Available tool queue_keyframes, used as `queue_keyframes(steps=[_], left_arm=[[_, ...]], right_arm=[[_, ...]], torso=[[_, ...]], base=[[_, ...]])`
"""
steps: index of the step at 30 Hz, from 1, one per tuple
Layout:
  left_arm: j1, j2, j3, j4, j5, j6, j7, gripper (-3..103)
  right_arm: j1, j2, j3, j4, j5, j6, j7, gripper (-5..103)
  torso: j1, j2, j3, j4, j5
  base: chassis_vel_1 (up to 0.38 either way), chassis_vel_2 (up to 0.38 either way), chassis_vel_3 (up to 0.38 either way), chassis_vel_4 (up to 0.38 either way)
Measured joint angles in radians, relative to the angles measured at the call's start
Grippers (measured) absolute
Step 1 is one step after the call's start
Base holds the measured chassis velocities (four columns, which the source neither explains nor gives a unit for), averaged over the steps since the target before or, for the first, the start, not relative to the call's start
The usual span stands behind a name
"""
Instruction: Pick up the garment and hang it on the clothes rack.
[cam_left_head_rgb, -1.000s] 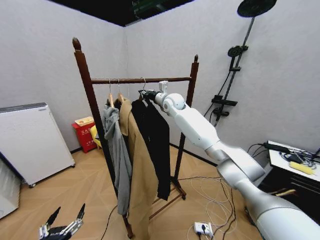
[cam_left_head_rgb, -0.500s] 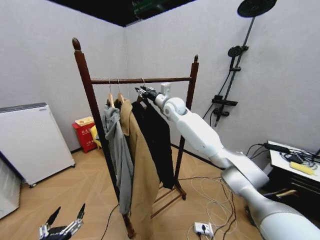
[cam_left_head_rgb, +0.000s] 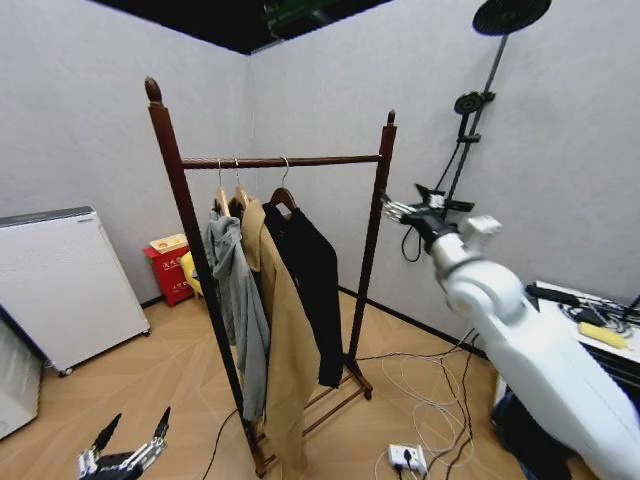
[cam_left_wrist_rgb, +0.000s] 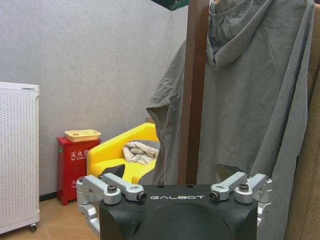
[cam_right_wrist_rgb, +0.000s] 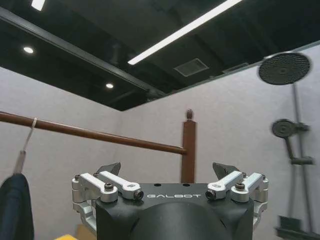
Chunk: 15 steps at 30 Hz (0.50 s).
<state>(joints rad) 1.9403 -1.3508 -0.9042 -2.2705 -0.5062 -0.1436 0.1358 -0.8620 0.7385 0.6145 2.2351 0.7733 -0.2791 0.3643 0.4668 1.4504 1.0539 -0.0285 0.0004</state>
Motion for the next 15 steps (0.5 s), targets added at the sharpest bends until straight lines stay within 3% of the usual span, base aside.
queue_keyframes(steps=[1, 3, 4, 7, 10, 15], left_arm=[[0.000, 0.000, 0.000, 0.000, 0.000, 0.000, 0.000, 100], [0.000, 0.000, 0.000, 0.000, 0.000, 0.000, -0.001, 100], [0.000, 0.000, 0.000, 0.000, 0.000, 0.000, -0.001, 100], [0.000, 0.000, 0.000, 0.000, 0.000, 0.000, 0.000, 100], [0.000, 0.000, 0.000, 0.000, 0.000, 0.000, -0.001, 100], [0.000, 0.000, 0.000, 0.000, 0.000, 0.000, -0.001, 100]], right_arm=[[0.000, 0.000, 0.000, 0.000, 0.000, 0.000, 0.000, 100], [-0.311, 0.084, 0.216, 0.103, -0.078, 0.044, -0.045, 100], [-0.311, 0.084, 0.216, 0.103, -0.078, 0.044, -0.045, 100], [-0.609, 0.220, 0.324, 0.173, -0.216, 0.133, -0.062, 100], [-0.803, 0.371, 0.326, 0.222, -0.274, 0.206, -0.058, 100], [-0.837, 0.456, 0.280, 0.217, -0.369, 0.264, -0.045, 100]], torso=[[0.000, 0.000, 0.000, 0.0000, 0.0000], [0.000, 0.000, 0.000, 0.0000, 0.0001], [0.000, 0.000, 0.000, 0.0000, 0.0001], [0.000, 0.000, 0.000, -0.0004, 0.0000], [0.000, 0.000, 0.000, -0.0005, -0.0007], [0.000, 0.000, 0.000, 0.0001, -0.0005]], base=[[0.000, 0.000, 0.000, 0.000], [0.000, 0.000, 0.000, 0.000], [0.000, 0.000, 0.000, 0.000], [0.000, 0.000, 0.000, 0.000], [0.000, 0.000, 0.000, 0.000], [0.000, 0.000, 0.000, 0.000]])
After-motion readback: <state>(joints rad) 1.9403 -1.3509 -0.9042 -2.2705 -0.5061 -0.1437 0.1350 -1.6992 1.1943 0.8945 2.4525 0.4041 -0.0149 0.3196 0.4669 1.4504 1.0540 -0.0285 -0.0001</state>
